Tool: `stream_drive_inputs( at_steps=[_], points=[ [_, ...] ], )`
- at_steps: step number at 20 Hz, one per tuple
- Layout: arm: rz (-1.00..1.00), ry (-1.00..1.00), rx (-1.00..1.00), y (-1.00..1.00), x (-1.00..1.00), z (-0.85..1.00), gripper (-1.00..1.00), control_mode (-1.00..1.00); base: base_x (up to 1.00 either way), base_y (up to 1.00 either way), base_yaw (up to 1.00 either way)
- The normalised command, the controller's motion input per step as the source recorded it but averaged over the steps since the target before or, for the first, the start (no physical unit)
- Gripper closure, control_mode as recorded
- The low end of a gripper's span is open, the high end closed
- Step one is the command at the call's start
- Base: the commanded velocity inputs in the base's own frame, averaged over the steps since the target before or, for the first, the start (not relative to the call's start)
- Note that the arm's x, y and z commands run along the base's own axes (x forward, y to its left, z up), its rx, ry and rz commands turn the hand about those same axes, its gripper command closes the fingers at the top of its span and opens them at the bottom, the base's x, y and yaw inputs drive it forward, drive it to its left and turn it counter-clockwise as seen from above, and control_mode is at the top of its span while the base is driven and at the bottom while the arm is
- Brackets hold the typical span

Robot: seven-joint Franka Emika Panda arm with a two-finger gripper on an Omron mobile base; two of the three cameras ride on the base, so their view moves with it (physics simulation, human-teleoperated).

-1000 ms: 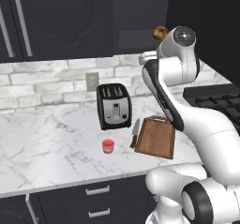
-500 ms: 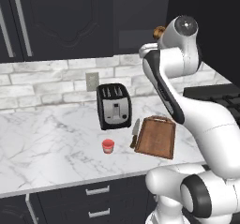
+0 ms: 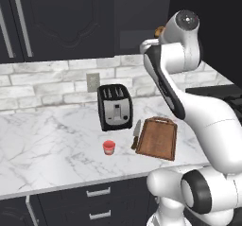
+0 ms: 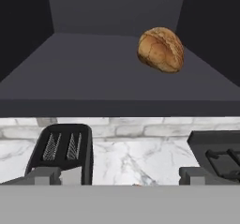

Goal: Pick the bread, place it on the cutting board, pick the jam, place it on the counter, and close the cabinet.

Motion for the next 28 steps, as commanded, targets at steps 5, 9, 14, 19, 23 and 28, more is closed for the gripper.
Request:
stream_drive_inputs(
  at_steps=[5,9,14,19,23,28],
  points=[
    [0.00,0.00,0.00,-0.04,0.20,0.16,-1.00,-1.00,0.00,0.00,0.00],
    [0.00,0.00,0.00,-0.06,0.26,0.12,-1.00,-1.00,0.00,0.00,0.00],
    [0.00,0.00,0.00,-0.08,0.20,0.08,-1.00,-1.00,0.00,0.00,0.00],
    [0.00,0.00,0.00,-0.12,0.16,0.00,-1.00,-1.00,0.00,0.00,0.00],
    [0.00,0.00,0.00,-0.17,0.15,0.00,-1.00,-1.00,0.00,0.00,0.00],
    [0.00,0.00,0.00,-0.14,0.19,0.00,-1.00,-1.00,0.00,0.00,0.00]
  ],
)
